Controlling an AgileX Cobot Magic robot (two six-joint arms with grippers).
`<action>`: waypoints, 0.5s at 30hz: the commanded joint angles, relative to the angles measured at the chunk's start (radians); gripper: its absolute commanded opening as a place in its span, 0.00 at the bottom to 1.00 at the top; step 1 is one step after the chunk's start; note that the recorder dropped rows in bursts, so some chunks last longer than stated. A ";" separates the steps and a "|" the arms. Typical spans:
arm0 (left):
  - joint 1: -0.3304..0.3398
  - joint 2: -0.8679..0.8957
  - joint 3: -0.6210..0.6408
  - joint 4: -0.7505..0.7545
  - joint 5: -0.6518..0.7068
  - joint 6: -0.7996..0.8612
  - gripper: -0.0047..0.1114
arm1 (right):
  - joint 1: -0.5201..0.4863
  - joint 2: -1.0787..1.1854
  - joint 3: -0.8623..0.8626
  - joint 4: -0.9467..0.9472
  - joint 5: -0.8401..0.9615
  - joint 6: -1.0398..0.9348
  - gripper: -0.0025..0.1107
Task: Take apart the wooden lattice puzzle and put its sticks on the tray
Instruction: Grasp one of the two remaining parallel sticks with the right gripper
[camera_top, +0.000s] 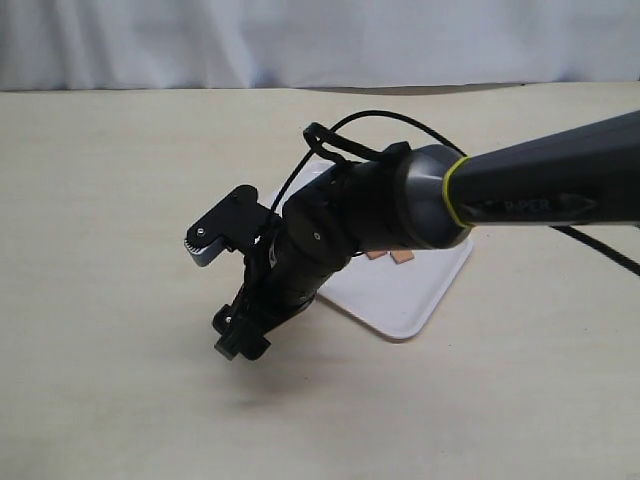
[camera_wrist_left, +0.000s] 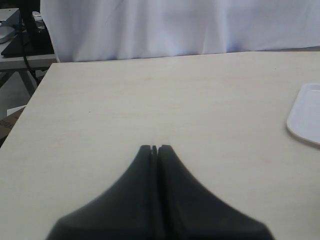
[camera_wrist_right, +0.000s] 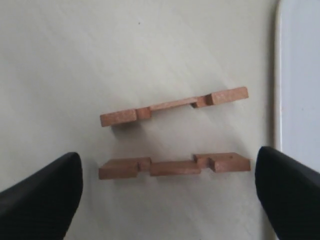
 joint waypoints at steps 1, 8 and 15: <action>-0.005 -0.001 0.002 0.002 -0.009 -0.001 0.04 | -0.004 0.006 -0.002 -0.008 -0.039 -0.008 0.79; -0.005 -0.001 0.002 0.002 -0.009 -0.001 0.04 | -0.004 0.015 -0.002 -0.016 -0.032 -0.008 0.75; -0.005 -0.001 0.002 0.002 -0.009 -0.001 0.04 | -0.004 0.015 -0.002 -0.019 -0.015 -0.008 0.66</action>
